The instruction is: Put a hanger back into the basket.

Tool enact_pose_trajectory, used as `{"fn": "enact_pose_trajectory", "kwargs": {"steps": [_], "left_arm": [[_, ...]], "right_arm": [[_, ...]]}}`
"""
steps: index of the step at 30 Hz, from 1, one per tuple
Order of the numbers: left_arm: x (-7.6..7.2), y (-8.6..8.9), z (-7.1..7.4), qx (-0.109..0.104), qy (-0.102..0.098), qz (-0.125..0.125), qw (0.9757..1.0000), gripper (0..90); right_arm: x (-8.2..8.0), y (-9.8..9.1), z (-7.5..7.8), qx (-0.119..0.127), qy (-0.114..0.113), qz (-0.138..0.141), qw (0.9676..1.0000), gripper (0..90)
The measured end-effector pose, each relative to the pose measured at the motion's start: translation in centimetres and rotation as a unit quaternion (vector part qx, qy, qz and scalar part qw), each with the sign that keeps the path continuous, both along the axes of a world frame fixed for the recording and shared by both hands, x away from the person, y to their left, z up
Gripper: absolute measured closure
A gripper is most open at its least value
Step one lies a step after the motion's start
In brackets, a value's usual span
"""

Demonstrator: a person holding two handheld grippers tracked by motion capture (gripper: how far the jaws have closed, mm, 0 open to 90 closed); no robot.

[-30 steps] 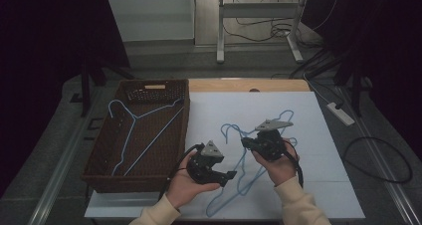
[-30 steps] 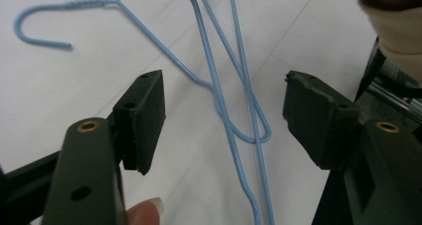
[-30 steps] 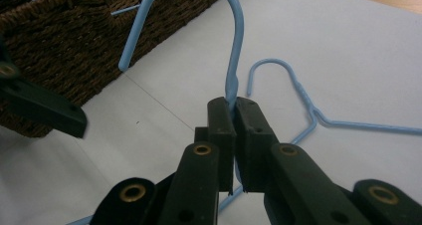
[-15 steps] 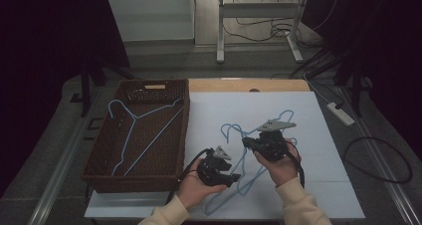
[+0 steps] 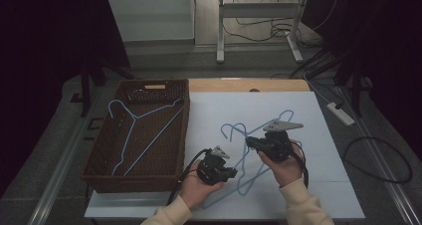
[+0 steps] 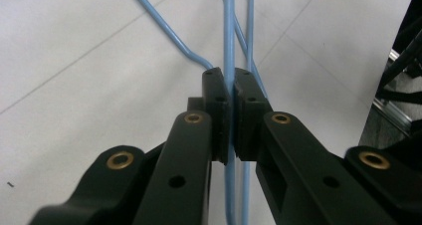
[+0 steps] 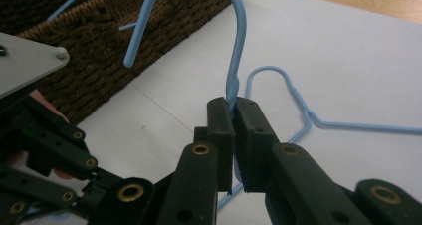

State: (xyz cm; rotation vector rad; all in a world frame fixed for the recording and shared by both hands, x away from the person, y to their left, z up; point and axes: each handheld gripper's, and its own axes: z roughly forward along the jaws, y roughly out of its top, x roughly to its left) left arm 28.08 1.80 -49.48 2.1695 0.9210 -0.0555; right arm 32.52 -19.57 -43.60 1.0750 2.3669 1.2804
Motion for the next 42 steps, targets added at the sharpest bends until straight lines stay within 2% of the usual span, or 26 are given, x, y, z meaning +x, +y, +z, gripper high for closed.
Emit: {"fn": "enact_pose_trajectory", "kwargs": {"steps": [3,7,8,11,14,15,17,19,24,29,34,42], "left_arm": [[-0.1,0.0,0.2,-0.001,-0.009,0.007,0.9999,86.5],[0.0,0.3,0.5,-0.020,-0.010,0.015,0.9996,86.5],[0.0,0.3,0.5,-0.020,-0.010,0.015,0.9996,86.6],[-0.1,0.6,0.8,-0.035,-0.014,0.019,0.9991,86.6],[-0.2,0.8,1.0,-0.048,-0.017,0.021,0.9985,86.6],[-0.3,0.9,1.1,-0.053,-0.019,0.022,0.9982,86.6],[-0.4,1.1,1.5,-0.073,-0.015,0.019,0.9970,86.7],[-0.5,1.2,1.9,-0.076,-0.019,0.017,0.9968,86.7],[-1.0,1.3,3.1,-0.076,-0.047,0.018,0.9958,86.7],[-1.1,1.9,3.8,-0.084,-0.052,0.021,0.9949,86.7],[-1.0,3.2,5.1,-0.102,-0.059,0.027,0.9927,86.7],[-1.2,6.0,7.8,-0.127,-0.084,0.036,0.9877,86.8]], "right_arm": [[-0.4,-0.9,0.0,0.020,0.002,0.003,0.9998,78.7],[-1.4,-2.5,0.3,0.052,-0.023,0.012,0.9983,61.6],[-1.4,-2.5,0.3,0.052,-0.023,0.012,0.9983,61.6],[-2.8,-5.0,0.2,0.053,-0.065,-0.002,0.9965,45.5],[-3.1,-6.0,-0.2,0.054,-0.069,-0.007,0.9961,40.2],[-3.4,-7.3,-0.8,0.057,-0.073,-0.010,0.9957,34.8],[-3.6,-8.0,-1.2,0.060,-0.076,-0.015,0.9952,32.5],[-3.7,-8.6,-1.5,0.063,-0.076,-0.020,0.9949,31.5],[-4.1,-9.2,-1.9,0.057,-0.081,-0.025,0.9948,30.5],[-4.2,-9.4,-2.2,0.052,-0.079,-0.028,0.9952,30.5],[-4.2,-9.7,-2.3,0.048,-0.077,-0.030,0.9954,30.6],[-3.9,-10.0,-2.8,0.039,-0.077,-0.031,0.9958,30.5]]}}
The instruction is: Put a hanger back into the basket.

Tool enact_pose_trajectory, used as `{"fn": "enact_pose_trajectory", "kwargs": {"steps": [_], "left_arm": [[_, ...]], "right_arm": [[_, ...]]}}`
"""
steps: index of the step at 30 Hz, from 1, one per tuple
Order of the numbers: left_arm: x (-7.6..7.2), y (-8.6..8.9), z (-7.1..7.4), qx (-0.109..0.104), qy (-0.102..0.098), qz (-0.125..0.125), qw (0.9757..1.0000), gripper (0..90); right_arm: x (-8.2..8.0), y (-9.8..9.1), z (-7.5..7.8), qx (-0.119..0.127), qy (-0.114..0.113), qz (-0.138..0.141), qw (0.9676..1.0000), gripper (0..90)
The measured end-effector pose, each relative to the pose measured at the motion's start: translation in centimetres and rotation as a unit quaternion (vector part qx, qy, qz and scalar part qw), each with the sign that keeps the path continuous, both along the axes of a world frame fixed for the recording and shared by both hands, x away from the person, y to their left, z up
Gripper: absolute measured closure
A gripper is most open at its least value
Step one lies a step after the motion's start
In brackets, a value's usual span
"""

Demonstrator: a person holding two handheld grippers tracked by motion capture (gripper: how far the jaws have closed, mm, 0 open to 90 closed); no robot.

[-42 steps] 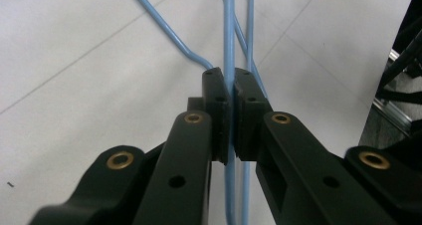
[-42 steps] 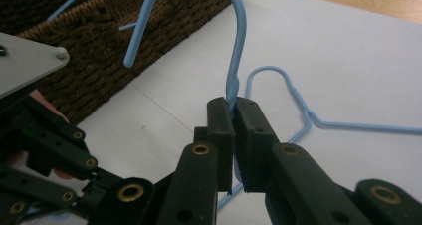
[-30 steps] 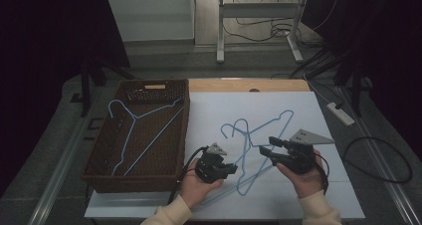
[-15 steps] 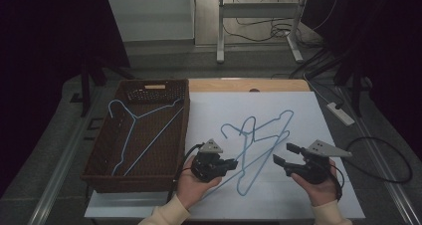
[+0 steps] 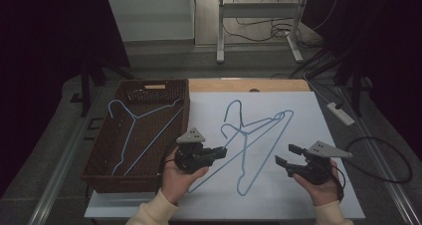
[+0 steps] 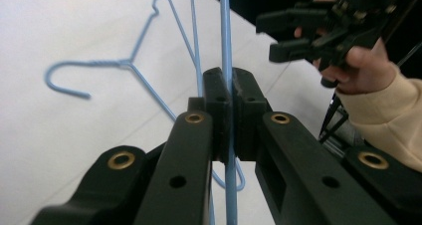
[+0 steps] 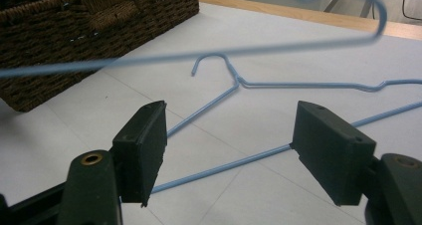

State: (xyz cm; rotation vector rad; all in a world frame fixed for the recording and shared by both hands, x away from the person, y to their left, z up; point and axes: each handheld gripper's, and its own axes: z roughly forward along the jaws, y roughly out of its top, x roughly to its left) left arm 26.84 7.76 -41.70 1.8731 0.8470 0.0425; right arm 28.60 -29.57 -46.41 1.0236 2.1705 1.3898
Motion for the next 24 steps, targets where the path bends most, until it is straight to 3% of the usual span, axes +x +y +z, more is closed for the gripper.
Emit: {"fn": "enact_pose_trajectory", "kwargs": {"steps": [14,24], "left_arm": [[-0.6,4.2,3.2,-0.011,-0.046,0.015,0.9987,86.7],[-0.7,7.6,4.6,-0.013,-0.065,0.045,0.9968,86.7]], "right_arm": [[0.2,0.1,-0.4,-0.013,0.005,-0.003,0.9999,30.4],[0.3,0.1,-0.4,-0.015,0.002,-0.007,0.9999,30.4]]}}
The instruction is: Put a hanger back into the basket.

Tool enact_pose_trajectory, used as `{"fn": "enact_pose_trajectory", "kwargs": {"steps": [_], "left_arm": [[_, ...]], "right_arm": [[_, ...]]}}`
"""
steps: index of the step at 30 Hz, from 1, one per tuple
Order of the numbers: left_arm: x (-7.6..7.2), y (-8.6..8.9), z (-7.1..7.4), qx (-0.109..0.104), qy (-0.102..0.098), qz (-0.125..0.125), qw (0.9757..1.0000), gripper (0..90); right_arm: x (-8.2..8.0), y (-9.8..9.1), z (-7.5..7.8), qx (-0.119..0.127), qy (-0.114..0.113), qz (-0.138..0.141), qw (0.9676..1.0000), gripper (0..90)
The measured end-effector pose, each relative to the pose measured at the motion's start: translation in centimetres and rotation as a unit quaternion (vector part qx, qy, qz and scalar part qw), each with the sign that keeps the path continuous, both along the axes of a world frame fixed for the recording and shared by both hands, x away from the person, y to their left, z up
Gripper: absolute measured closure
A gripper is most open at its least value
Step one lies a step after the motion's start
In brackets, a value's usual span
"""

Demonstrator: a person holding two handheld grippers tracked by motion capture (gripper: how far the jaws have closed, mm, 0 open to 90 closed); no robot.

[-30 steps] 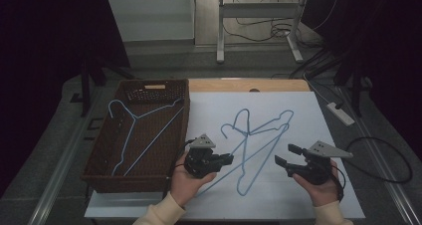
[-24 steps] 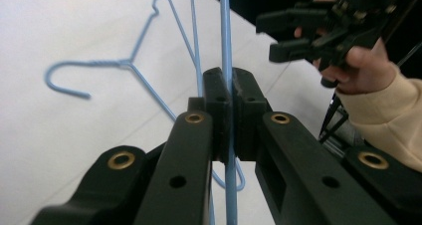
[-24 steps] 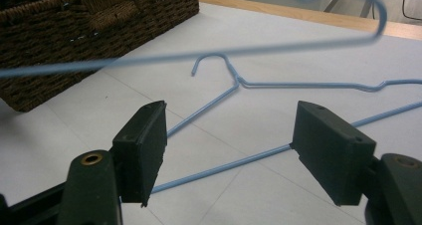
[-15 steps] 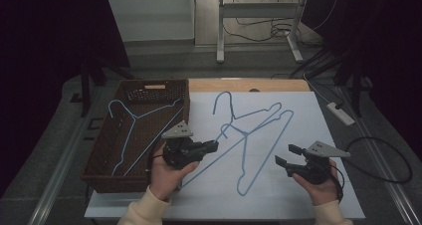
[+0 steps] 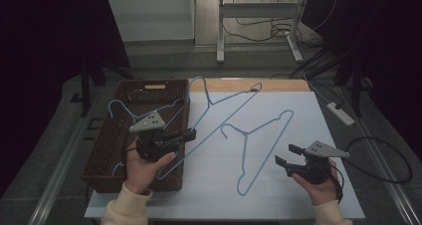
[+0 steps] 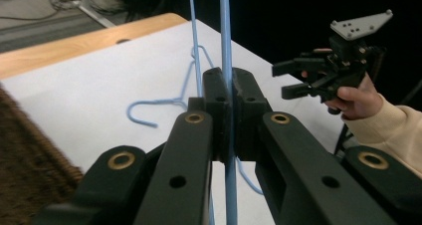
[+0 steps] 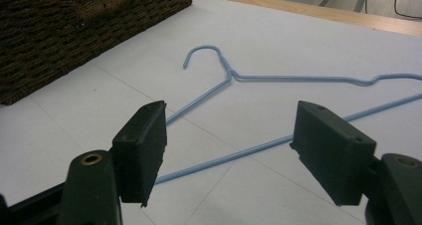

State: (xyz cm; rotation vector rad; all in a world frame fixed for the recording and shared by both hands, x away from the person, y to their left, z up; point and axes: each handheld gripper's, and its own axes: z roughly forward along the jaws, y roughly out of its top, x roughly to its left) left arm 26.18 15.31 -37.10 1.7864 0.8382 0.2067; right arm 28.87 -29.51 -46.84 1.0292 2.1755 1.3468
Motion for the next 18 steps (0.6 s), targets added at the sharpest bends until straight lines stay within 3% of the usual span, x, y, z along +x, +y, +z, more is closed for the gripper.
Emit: {"fn": "enact_pose_trajectory", "kwargs": {"steps": [11,18], "left_arm": [[0.3,3.8,0.4,-0.016,-0.016,0.043,0.9988,86.7],[0.6,6.1,0.2,-0.013,-0.023,0.085,0.9960,86.7]], "right_arm": [[0.0,0.1,-0.1,-0.005,0.001,0.000,1.0000,30.6],[0.0,0.1,-0.1,-0.006,0.002,-0.002,1.0000,30.6]]}}
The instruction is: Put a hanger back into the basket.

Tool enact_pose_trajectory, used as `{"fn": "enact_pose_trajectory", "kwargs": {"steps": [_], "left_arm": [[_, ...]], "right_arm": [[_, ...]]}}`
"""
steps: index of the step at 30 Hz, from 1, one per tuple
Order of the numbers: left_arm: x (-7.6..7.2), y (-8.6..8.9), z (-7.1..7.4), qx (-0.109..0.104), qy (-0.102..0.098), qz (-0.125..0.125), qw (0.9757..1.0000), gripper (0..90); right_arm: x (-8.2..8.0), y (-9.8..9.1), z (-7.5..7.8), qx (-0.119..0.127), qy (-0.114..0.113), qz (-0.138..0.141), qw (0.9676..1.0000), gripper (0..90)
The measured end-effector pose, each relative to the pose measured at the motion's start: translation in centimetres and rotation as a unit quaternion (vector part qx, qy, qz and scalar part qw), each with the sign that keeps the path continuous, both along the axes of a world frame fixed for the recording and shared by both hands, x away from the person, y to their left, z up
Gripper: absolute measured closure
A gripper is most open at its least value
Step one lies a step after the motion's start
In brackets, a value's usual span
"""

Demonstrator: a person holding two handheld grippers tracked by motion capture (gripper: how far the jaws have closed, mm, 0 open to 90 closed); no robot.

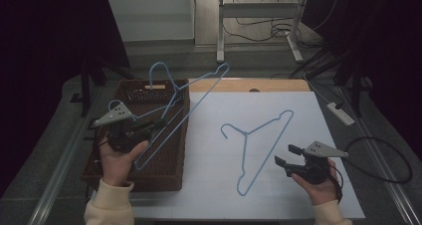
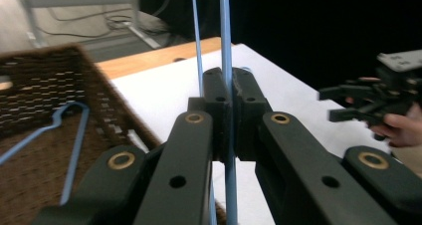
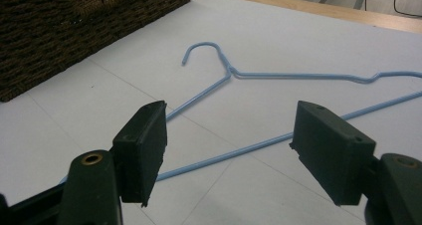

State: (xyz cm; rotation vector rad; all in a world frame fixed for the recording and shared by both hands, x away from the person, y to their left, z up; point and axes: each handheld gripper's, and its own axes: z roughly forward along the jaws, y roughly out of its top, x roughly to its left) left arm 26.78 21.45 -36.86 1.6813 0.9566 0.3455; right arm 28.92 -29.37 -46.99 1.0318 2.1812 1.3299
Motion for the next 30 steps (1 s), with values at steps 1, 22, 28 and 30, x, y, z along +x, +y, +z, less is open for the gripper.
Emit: {"fn": "enact_pose_trajectory", "kwargs": {"steps": [1,22,28,30], "left_arm": [[0.0,0.2,0.0,0.000,0.000,0.005,1.0000,86.7],[0.6,5.3,-1.3,0.019,-0.008,0.057,0.9982,86.7],[1.0,6.1,-2.0,0.031,0.005,0.066,0.9974,86.7],[1.2,6.4,-2.3,0.030,0.011,0.066,0.9973,86.7]], "right_arm": [[0.0,0.0,0.0,-0.001,-0.001,0.000,1.0000,30.6],[0.0,0.1,-0.1,-0.009,-0.003,-0.002,1.0000,30.7],[0.0,0.1,-0.1,-0.009,-0.004,-0.002,1.0000,30.7],[0.0,0.1,-0.1,-0.009,-0.004,-0.002,0.9999,30.7]]}}
